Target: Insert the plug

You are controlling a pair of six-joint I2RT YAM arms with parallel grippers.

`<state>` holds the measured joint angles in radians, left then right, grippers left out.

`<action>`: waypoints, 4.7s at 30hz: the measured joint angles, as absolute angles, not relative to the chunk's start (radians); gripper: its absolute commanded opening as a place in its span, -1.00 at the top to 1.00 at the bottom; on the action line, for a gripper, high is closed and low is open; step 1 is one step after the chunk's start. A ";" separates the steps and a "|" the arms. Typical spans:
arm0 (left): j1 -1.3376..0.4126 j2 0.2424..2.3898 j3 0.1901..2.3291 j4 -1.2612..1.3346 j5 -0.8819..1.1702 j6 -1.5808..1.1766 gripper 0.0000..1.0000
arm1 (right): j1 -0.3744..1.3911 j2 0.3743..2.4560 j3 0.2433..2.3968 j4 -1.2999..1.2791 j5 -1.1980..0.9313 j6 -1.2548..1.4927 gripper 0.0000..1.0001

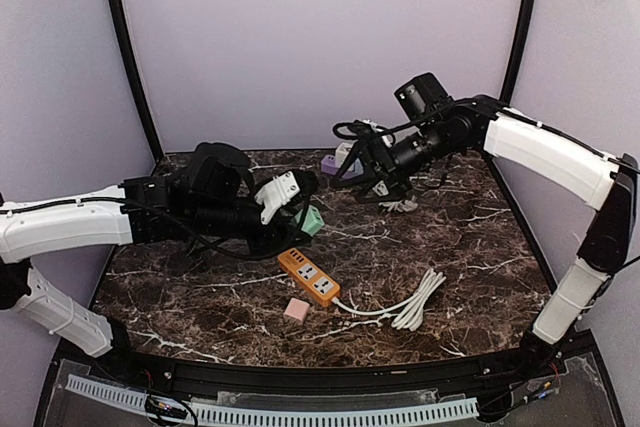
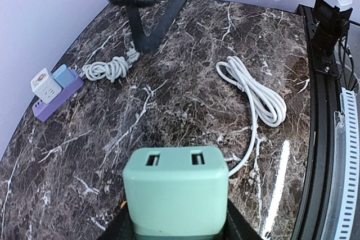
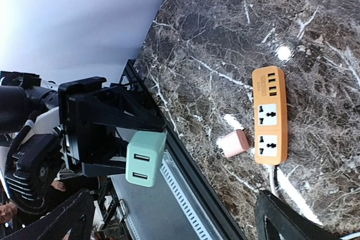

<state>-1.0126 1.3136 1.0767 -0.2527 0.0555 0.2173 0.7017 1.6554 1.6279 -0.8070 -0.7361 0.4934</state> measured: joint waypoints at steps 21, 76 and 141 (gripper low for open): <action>-1.012 1.460 1.230 -0.269 0.165 0.266 0.98 | 0.726 1.621 1.505 -0.748 -0.832 0.610 -0.72; -1.012 1.607 1.360 -0.355 0.174 0.224 0.99 | 0.748 1.686 1.479 -0.750 -0.812 0.626 0.19; -1.011 1.272 1.122 -0.422 -0.183 0.162 -0.97 | 0.711 1.815 1.790 -0.894 -0.529 0.506 1.00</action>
